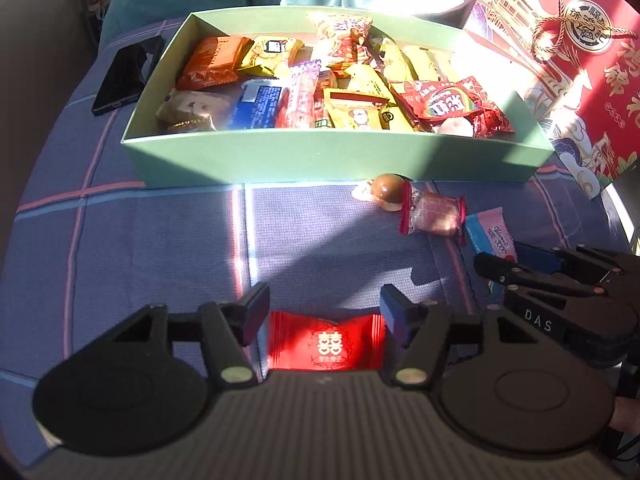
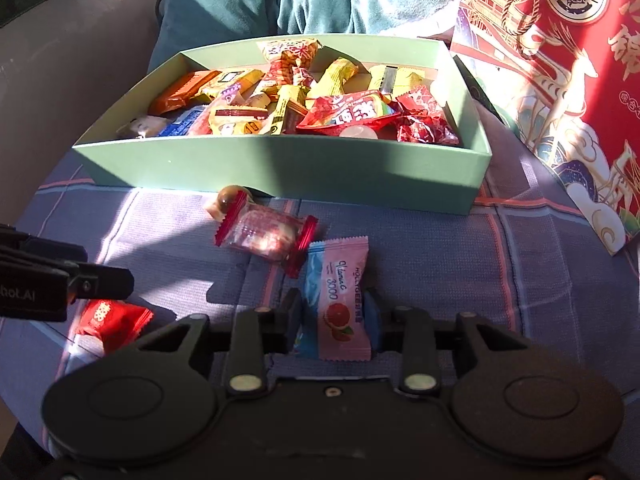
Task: Organize snacks
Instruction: 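Carry both candies into the green box and open both grippers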
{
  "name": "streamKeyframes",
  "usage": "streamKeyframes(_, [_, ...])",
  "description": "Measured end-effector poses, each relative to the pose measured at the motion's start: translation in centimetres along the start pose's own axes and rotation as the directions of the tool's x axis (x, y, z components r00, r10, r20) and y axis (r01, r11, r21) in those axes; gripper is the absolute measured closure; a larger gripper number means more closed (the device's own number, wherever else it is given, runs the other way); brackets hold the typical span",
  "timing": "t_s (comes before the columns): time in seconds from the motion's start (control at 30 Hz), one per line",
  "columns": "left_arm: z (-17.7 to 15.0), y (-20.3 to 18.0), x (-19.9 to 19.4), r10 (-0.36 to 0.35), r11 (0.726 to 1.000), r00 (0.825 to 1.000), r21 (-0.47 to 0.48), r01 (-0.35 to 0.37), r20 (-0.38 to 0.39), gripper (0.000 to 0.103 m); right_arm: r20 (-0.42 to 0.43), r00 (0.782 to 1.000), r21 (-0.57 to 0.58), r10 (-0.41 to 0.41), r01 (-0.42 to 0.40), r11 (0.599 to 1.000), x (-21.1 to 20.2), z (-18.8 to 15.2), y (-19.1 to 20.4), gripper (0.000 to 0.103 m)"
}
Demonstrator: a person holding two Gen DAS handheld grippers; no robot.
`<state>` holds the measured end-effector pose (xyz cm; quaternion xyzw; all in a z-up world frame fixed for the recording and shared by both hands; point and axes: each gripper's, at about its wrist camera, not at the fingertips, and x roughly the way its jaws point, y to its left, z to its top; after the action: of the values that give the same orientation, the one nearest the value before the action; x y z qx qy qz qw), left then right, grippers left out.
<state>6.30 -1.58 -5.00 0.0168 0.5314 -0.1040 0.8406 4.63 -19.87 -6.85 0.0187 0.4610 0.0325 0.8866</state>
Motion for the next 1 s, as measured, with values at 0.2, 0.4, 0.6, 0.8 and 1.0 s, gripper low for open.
streamKeyframes(0.2, [-2.4, -0.7, 0.5, 0.028, 0.993, 0.999, 0.118, -0.024, -0.037, 0.031, -0.008, 0.998, 0.1, 0.07, -0.068, 0.993, -0.6, 0.0, -1.6, 0.082])
streamKeyframes(0.4, [-2.9, -2.0, 2.0, 0.055, 0.983, 0.998, 0.176, -0.051, -0.023, 0.043, -0.008, 0.995, 0.171, 0.1, -0.097, 0.98, -1.2, -0.7, -3.2, 0.082])
streamKeyframes(0.6, [-3.0, -2.6, 1.4, 0.022, 0.985, 1.0, 0.173, -0.019, -0.019, 0.085, -0.002, 0.991, 0.216, 0.133, -0.129, 0.968, -1.8, -0.7, -3.5, 0.082])
streamKeyframes(0.8, [-2.0, -1.0, -0.5, -0.022, 0.993, 1.0, 0.118, 0.019, 0.017, 0.085, 0.027, 0.986, 0.223, 0.162, -0.164, 0.961, -3.3, 0.9, -3.4, 0.082])
streamKeyframes(1.0, [2.7, 2.1, -3.2, -0.025, 0.998, 0.991, 0.063, 0.017, 0.135, 0.085, 0.077, 0.976, 0.215, 0.205, -0.217, 0.952, -4.0, 5.2, -3.1, 0.082])
